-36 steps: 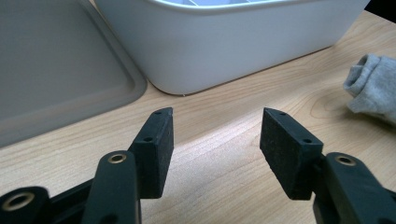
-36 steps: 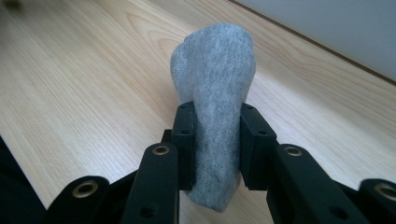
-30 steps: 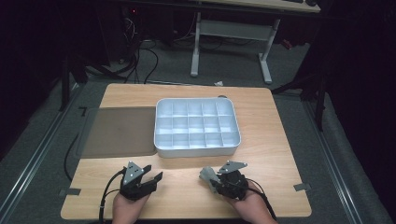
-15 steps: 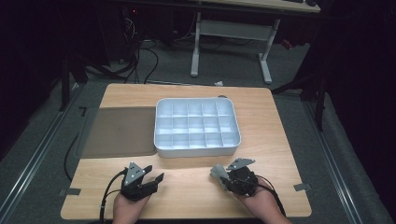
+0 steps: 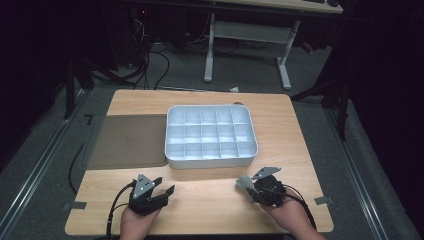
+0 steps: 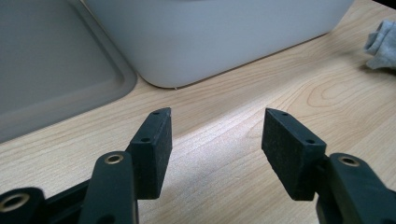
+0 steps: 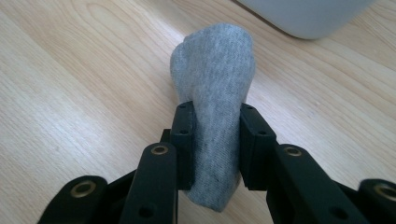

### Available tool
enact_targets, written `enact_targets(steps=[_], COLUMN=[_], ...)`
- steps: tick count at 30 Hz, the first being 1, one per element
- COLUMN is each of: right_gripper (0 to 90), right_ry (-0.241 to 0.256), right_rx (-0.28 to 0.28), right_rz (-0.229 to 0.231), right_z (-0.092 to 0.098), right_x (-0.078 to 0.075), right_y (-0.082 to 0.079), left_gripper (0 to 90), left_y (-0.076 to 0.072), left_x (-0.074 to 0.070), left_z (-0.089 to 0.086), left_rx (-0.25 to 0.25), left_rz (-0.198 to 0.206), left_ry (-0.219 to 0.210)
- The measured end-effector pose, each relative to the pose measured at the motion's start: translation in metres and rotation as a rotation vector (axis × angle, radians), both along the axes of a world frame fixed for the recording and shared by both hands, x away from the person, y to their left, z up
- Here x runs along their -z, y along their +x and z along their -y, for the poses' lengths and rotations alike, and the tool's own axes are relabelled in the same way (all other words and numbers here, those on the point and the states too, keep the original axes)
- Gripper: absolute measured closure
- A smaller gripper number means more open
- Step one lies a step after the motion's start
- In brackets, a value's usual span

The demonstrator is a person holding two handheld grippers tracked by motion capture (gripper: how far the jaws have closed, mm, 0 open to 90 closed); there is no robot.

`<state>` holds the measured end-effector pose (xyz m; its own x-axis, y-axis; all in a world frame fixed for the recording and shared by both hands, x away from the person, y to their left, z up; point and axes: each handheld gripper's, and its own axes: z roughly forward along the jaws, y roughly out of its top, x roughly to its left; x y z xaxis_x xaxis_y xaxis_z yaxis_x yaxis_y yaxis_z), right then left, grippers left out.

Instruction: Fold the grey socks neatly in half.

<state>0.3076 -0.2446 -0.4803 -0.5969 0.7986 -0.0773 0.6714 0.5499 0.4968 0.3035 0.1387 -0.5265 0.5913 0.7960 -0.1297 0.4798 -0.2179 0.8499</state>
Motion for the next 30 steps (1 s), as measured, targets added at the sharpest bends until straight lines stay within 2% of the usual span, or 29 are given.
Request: enact_targets(steps=[7,8,15,22,30], right_gripper=[71.5,71.5,71.6,71.6,71.6], right_ry=[0.008,0.004,0.002,0.033,0.026], right_rx=[0.037,0.029,0.028,0.047,0.041], right_rz=[-0.011,-0.005,-0.011,-0.027,-0.016], right_z=[0.013,0.014,0.016,0.019,0.016], right_x=[-0.004,-0.004,-0.007,-0.014,-0.024], right_y=[0.001,0.002,0.004,0.009,0.011], left_gripper=[43.1,43.1,44.0,44.3,44.1], left_y=[0.0,0.0,0.001,0.004,0.002], left_x=[0.001,0.001,0.001,0.001,-0.001], left_z=[0.001,0.001,0.0,-0.002,-0.002], left_rx=[0.003,0.004,0.003,-0.001,0.002], left_rz=[0.0,0.0,-0.007,-0.022,-0.003], left_ry=[0.004,0.003,0.004,-0.007,-0.007])
